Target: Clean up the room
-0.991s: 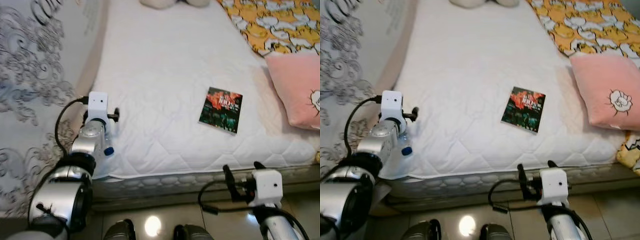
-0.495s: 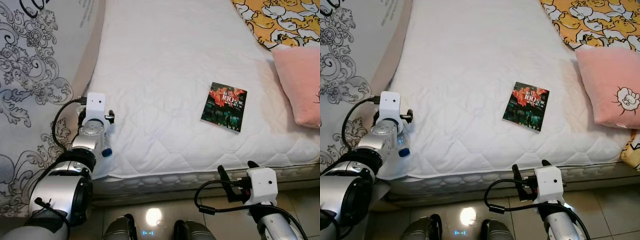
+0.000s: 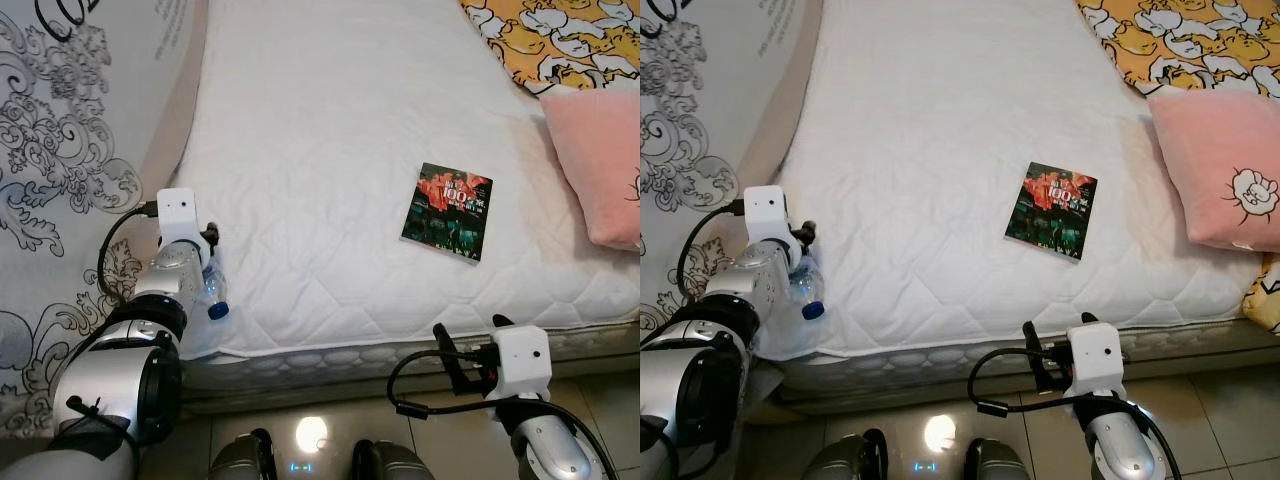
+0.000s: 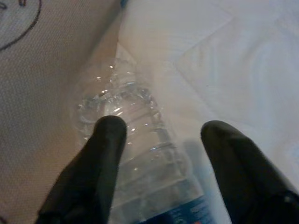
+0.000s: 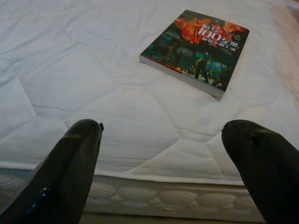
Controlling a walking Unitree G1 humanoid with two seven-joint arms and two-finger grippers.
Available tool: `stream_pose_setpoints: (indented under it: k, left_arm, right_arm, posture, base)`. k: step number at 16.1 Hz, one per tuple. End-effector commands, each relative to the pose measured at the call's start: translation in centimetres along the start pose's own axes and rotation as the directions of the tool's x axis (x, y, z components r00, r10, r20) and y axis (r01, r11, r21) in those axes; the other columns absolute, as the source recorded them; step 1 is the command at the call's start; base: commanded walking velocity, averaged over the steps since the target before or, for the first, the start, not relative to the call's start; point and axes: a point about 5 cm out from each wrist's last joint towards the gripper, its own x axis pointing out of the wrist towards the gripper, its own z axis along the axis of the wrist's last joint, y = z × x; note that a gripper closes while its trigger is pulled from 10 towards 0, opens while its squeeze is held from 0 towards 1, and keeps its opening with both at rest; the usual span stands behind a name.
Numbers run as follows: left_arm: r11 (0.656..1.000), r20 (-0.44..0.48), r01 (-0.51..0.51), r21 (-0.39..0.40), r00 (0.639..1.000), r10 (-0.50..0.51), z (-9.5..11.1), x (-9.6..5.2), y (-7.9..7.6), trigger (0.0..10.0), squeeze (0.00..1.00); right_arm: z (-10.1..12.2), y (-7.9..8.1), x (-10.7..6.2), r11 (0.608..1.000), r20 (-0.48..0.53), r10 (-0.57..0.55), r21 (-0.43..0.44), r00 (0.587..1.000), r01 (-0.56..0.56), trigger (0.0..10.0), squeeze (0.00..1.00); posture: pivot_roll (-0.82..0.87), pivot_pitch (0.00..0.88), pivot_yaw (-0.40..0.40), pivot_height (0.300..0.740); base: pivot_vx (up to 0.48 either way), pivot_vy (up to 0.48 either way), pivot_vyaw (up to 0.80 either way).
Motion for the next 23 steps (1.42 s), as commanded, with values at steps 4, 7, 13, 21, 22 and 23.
stream_pose_setpoints:
  k: [4, 7, 13, 21, 22, 23]
  left_arm:
    - [0.986, -0.03, 0.011, 0.164, 1.0, -0.006, -1.9, -0.1, 0.0, 0.0, 0.0]
    - [0.998, -0.087, 0.041, 0.037, 0.995, -0.038, -3.0, -0.3, -0.4, 0.0, 0.0]
    - [0.995, 0.004, 0.057, -0.078, 0.998, -0.057, -0.4, 0.0, 0.5, 0.0, 0.0]
    - [0.984, 0.256, 0.073, 0.163, 0.96, -0.114, 1.7, -2.2, -0.1, 10.0, 1.0]
    - [0.988, 0.239, 0.05, 0.145, 0.967, -0.084, 1.3, -2.3, 0.2, 10.0, 1.0]
    - [0.99, 0.228, 0.027, 0.138, 0.972, -0.059, 1.0, -2.9, 0.3, 10.0, 1.0]
  right_arm:
    - [-0.5, 0.2, 0.4, 1.0, -0.025, 0.015, 0.001, 1.0, -0.015, 10.0, 0.03]
    - [-0.7, 0.4, 0.7, 1.0, -0.026, 0.029, -0.005, 0.999, -0.029, 10.0, 0.03]
    - [0.0, 0.3, 2.6, 1.0, 0.017, 0.02, -0.003, 1.0, -0.02, 10.0, 0.02]
    - [-0.9, 0.8, 2.3, 1.0, 0.008, 0.011, 0.01, 1.0, -0.011, 10.0, 0.02]
    - [-0.9, 0.8, 2.3, 1.0, 0.008, 0.013, 0.01, 1.0, -0.014, 10.0, 0.03]
    - [-0.8, 0.9, 2.4, 1.0, 0.01, 0.016, 0.009, 1.0, -0.016, 10.0, 0.03]
  posture:
    - [-0.17, 0.177, -0.032, 0.74]
    - [-0.16, 0.154, -0.03, 0.74]
    - [-0.13, 0.104, -0.015, 0.74]
    - [-0.1, 0.122, 0.001, 0.74]
    - [-0.1, 0.123, 0.0, 0.74]
    - [-0.1, 0.121, 0.001, 0.74]
  base:
    - [0.0, 0.0, 0.0]
    - [0.0, 0.0, 0.0]
    - [0.0, 0.0, 0.0]
    - [0.0, 0.0, 0.0]
    - [0.0, 0.0, 0.0]
    - [0.0, 0.0, 0.0]
